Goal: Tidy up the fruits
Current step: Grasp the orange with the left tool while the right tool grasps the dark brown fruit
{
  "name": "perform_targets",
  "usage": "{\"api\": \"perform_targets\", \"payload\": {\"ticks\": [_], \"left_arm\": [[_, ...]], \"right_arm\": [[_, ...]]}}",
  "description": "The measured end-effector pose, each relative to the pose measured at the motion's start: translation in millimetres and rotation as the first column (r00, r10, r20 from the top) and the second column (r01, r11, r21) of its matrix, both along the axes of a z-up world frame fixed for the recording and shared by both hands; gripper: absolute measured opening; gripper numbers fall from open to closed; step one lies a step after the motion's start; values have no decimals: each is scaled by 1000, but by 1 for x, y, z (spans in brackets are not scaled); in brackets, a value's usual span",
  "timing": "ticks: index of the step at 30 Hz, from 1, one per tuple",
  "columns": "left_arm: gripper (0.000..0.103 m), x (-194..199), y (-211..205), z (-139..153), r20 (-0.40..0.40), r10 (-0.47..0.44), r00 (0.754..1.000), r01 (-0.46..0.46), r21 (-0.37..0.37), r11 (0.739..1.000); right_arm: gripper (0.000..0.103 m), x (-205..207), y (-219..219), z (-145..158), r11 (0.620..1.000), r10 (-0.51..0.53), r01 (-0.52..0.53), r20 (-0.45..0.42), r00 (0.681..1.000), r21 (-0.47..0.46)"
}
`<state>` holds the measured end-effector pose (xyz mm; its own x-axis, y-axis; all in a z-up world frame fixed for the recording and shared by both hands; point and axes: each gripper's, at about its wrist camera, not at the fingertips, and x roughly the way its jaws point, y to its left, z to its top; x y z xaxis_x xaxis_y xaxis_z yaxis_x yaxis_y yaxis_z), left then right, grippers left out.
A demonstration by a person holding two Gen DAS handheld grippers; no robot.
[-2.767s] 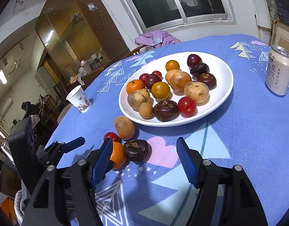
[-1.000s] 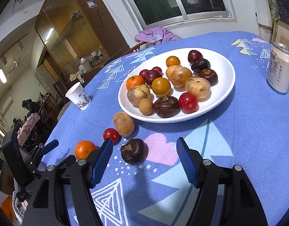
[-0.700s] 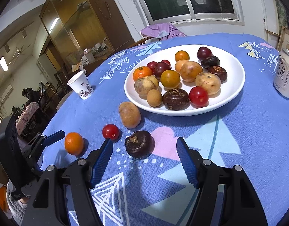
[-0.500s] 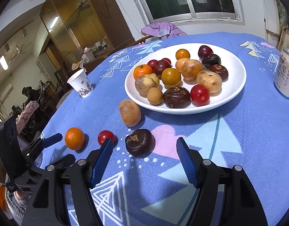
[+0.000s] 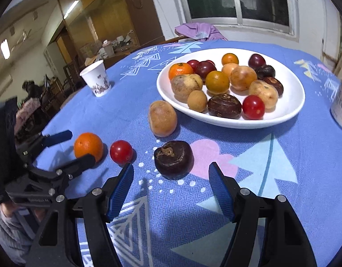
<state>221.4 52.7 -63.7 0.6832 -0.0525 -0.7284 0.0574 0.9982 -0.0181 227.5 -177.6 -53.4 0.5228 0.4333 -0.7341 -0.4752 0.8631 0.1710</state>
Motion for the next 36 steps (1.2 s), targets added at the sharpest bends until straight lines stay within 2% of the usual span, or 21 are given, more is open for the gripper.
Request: {"api": "perform_targets", "payload": {"ticks": [5,7,9,15,16,19,23,25,27,29,36], "left_arm": [[99,2,2,-2,-10,13,1000,-13,10,1000],[99,3,-2,-3,-16,-1,1000,1,21,1000],[99,5,-5,-5,-30,-15,999,16,28,999],[98,12,-11,-9,-55,-59,997,60,3,998],[95,13,-12,-9,-53,-65,996,65,0,998],[65,14,-14,-9,-57,-88,995,87,-15,996],[65,12,-8,-6,-39,-67,997,66,-33,997],[65,9,-8,-2,-12,-58,998,58,-13,998],[64,7,-11,-1,-2,-64,998,64,4,998],[51,7,-14,-2,-14,-82,997,82,11,997],[47,5,-13,-4,-22,-93,995,93,5,996]], "right_arm": [[68,1,11,0,998,22,-20,28,999,-61],[66,3,12,1,997,18,-15,40,999,-76],[60,6,14,0,996,16,-12,41,999,-86],[56,10,17,-3,995,16,-13,21,1000,-104],[56,10,18,-4,994,14,-12,21,1000,-105],[49,12,18,-5,994,12,-10,14,1000,-105],[47,15,18,-5,995,7,-7,7,1000,-96],[42,16,17,-5,995,1,-1,6,1000,-97],[42,17,16,-6,996,2,-2,1,1000,-91],[42,17,15,-5,996,3,-3,1,1000,-91],[41,17,15,-6,996,6,-6,1,1000,-92]]}}
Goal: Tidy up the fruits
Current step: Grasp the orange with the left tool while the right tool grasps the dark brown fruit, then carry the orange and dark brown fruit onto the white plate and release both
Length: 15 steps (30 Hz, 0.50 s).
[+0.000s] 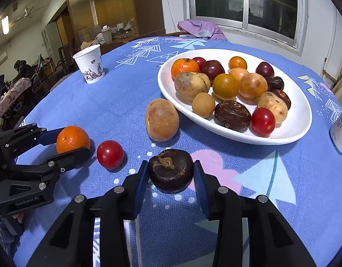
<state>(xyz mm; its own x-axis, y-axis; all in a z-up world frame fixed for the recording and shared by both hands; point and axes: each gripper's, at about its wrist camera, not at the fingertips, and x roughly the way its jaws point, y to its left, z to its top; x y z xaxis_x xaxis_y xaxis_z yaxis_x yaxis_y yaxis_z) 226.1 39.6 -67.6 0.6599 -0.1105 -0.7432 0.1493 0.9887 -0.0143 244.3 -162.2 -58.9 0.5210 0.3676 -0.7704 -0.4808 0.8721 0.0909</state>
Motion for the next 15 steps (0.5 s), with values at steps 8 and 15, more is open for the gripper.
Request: {"api": "perform_targets", "payload": {"ticks": [8,15], "left_arm": [[46,-10,12,10,56,35,998,-33,-43,999],[46,-28,-1,47,170,6,985,5,-64,998]], "right_arm": [[41,-7,-6,2,1000,10,-9,-1,1000,27],[41,-36,-23,42,996,-11,0,120,993,92]]}}
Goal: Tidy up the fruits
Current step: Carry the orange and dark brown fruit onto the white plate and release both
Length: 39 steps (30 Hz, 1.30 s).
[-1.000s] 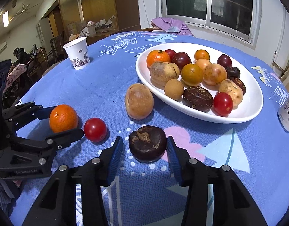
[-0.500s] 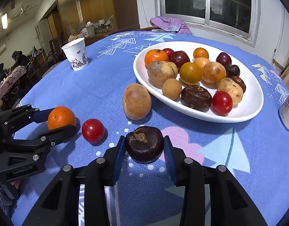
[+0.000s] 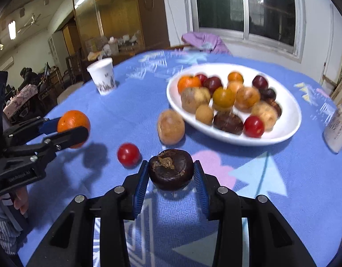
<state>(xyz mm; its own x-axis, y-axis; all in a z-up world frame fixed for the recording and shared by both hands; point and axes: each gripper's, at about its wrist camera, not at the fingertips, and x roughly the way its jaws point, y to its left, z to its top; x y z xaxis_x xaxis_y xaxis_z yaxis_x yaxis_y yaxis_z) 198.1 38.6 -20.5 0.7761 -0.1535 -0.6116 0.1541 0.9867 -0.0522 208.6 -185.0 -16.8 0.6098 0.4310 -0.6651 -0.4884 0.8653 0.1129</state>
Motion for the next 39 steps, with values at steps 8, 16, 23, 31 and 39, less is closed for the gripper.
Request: {"api": "perform_targets", "payload": {"ticks": [8,16,23,31,39], "left_arm": [[46,39,-51,62,80,-70,994,66,55,996],[46,104,-96,71,71,-104,992,101,35,994],[46,175,-108,37,-34,-86,996,87,34,996],[46,249,-118,8,-137,-60,989,65,34,997],[47,276,-120,-15,-191,-61,980,62,1,998]], "right_arm": [[41,5,-61,81,978,-159,133,166,973,159],[41,73,-92,90,950,-251,220,122,960,221],[41,123,-91,36,957,-265,261,16,964,128],[41,143,-91,-3,957,-277,281,-60,959,72],[41,152,-92,-18,955,-282,289,-100,954,59]]}}
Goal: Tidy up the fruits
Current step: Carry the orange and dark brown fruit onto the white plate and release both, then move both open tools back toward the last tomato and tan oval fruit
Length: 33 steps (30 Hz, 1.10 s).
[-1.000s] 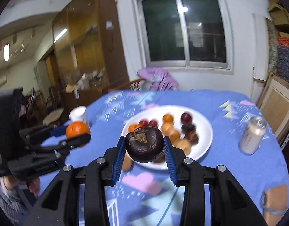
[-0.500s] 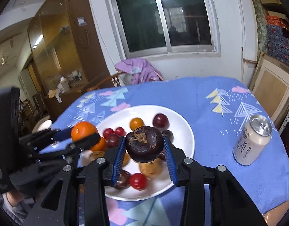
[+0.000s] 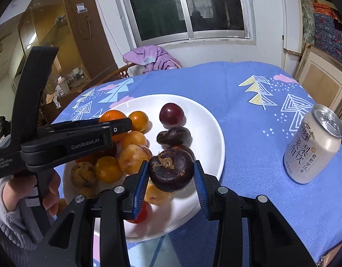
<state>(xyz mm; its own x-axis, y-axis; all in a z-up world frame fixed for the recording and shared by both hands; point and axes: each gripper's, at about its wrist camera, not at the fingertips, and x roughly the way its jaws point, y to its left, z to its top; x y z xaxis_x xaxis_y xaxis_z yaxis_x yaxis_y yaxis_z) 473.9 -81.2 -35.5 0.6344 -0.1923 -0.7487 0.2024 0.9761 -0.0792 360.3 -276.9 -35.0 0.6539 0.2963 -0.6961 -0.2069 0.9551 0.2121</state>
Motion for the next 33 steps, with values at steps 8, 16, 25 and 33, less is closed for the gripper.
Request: {"api": "perform_targets", "payload": {"ticks": [8,16,25,33], "left_arm": [[60,-4,0,0,11,4,1000,-4,10,1000],[68,-28,12,29,71,31,997,-31,6,1000],[84,-109,54,69,179,75,981,-82,31,996],[98,-207,100,50,224,163,961,-170,12,985]], "right_arm": [[42,3,-2,-2,1000,-9,9,-14,1000,10],[42,-11,-5,28,998,-5,2,61,998,61],[48,-68,10,83,990,67,-90,199,978,109],[67,-131,40,64,983,131,-152,196,972,99]]}}
